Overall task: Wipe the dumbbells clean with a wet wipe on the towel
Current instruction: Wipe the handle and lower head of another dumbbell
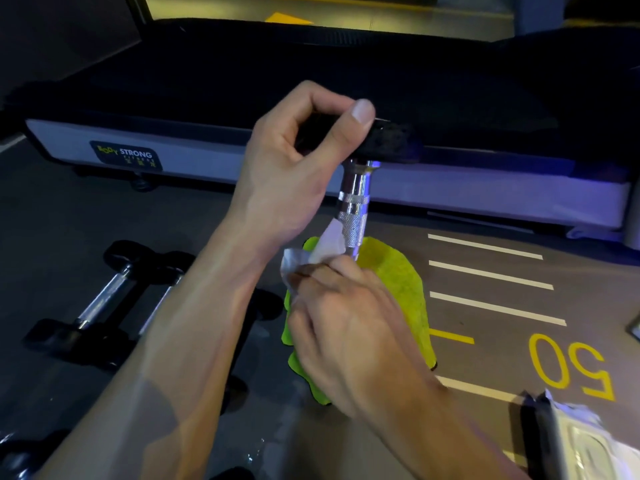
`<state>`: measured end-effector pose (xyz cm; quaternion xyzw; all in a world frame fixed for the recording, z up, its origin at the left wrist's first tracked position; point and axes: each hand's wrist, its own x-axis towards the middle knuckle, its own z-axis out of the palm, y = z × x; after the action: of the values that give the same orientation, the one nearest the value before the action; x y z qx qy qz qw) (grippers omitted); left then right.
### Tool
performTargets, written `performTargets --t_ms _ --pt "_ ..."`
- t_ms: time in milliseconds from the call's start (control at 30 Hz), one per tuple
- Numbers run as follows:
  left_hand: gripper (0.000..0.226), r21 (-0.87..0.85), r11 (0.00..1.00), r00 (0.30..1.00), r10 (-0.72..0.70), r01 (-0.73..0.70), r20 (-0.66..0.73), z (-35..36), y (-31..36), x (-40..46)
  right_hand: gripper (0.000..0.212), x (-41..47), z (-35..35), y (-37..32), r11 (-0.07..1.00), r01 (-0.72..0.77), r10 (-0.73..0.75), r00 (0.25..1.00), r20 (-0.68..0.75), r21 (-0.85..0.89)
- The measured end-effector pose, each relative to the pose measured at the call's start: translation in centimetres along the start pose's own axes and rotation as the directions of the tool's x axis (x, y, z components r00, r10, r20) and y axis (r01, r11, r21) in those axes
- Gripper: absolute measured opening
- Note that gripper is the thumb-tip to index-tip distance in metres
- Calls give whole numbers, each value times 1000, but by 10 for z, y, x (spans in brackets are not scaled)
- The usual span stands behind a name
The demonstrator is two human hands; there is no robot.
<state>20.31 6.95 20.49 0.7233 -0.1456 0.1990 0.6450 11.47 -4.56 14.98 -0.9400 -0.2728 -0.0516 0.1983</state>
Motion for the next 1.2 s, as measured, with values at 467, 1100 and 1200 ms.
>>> performTargets --t_ms 467,1100,1200 --pt "18 -166 979 992 -113 121 57 -22 -5 -1 32 -29 -30 92 552 -341 283 935 213 761" --pt "14 -157 982 995 -99 101 23 -17 -9 2 14 -4 1 71 808 -71 225 955 -194 585" --pt "13 -151 983 994 -104 107 30 -16 -8 2 13 -6 -2 73 752 -164 301 947 -112 638"
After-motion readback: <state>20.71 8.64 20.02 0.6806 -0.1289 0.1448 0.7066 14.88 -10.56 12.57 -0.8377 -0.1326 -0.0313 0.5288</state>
